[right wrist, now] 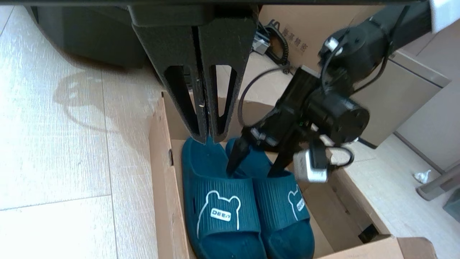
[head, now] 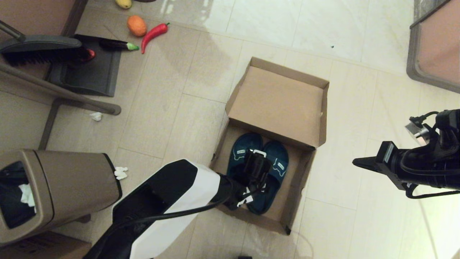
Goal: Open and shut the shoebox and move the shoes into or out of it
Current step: Put the shoes out of the shoe box
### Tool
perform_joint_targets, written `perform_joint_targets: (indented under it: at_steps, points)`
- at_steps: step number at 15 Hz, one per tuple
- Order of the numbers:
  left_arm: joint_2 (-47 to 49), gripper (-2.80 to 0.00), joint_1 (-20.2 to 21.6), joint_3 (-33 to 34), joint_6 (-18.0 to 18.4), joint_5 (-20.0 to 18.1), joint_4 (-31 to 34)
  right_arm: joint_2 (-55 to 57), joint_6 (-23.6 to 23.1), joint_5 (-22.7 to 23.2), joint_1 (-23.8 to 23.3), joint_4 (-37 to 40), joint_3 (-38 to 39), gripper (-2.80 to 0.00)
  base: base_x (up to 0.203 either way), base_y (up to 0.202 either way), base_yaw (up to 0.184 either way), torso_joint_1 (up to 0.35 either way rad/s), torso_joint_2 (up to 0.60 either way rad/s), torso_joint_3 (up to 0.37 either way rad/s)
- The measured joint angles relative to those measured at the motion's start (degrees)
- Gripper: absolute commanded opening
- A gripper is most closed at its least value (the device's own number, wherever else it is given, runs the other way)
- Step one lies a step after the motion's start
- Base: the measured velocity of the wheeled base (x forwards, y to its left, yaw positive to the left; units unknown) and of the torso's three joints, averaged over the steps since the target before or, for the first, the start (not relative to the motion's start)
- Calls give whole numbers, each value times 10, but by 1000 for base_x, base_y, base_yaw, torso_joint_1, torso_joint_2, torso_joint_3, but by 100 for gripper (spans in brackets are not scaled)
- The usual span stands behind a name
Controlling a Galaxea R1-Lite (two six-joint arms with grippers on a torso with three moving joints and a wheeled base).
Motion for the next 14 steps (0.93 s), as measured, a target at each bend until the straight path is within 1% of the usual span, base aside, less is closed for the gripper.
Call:
perform_joint_targets:
  at_steps: [2, 7, 10, 14]
  points:
    - [20, 0, 2, -38, 2, 1, 7, -2, 2, 0, 0, 1, 0, -280, 0, 0, 0, 0, 0, 0]
    - [39, 0, 12, -49, 0, 2, -2, -4, 20, 0, -1, 1, 1, -280, 0, 0, 0, 0, 0, 0]
    - [43, 0, 14, -50, 0, 2, -47, -4, 29, 1, 0, 1, 3, -280, 0, 0, 0, 0, 0, 0]
    - [51, 0, 14, -50, 2, 2, -80, -9, 38, 1, -1, 1, 5, -280, 0, 0, 0, 0, 0, 0]
